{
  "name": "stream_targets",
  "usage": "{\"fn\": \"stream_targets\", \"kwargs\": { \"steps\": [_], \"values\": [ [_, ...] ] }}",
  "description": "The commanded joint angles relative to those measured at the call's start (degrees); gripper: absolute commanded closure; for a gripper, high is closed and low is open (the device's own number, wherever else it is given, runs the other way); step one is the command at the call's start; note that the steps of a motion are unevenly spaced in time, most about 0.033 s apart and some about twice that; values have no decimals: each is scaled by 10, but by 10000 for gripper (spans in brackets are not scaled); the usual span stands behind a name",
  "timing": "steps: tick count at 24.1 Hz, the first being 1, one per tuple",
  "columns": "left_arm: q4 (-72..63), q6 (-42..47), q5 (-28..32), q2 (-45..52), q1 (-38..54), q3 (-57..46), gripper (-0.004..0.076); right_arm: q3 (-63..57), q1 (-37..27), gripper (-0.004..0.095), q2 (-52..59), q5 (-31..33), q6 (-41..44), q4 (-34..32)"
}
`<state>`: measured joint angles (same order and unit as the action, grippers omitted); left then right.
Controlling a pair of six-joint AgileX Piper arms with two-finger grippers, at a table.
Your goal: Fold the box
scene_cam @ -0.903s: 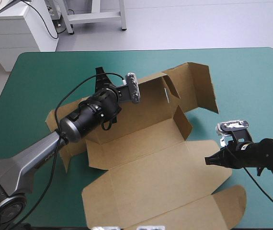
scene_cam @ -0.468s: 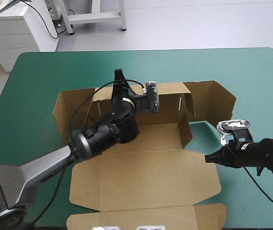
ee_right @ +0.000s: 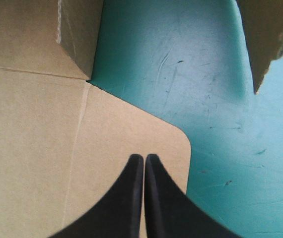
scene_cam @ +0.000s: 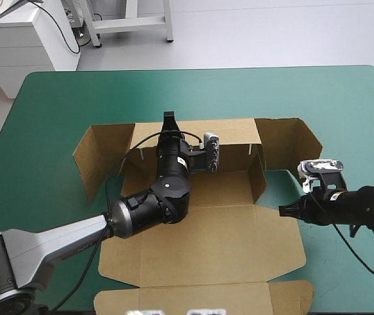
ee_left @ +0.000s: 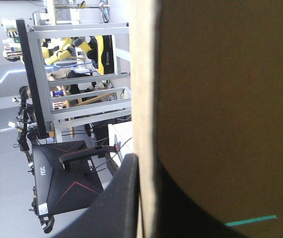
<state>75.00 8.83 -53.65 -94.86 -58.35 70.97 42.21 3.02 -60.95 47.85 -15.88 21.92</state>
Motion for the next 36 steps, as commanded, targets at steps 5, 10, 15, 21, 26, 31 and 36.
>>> {"fn": "stream_targets", "kwargs": {
  "steps": [5,10,15,21,26,31,36],
  "values": [
    [17,27,-17,27,-4,-12,731,139,-5,909,7,17,12,10],
    [16,27,-6,27,-5,-12,731,255,-5,910,-38,22,41,-42],
    [17,22,4,27,-19,-12,731,408,-5,910,-161,79,58,-67],
    [20,22,5,27,-21,-12,731,620,-5,910,-346,128,74,-67],
    [20,22,5,27,-21,-12,731,670,-5,910,-419,235,87,-66],
    [20,22,-3,27,-21,-12,731,611,-5,910,-389,235,70,-63],
    [20,22,-5,27,-21,-12,731,539,-5,910,-342,227,47,-63]
  ]
}}
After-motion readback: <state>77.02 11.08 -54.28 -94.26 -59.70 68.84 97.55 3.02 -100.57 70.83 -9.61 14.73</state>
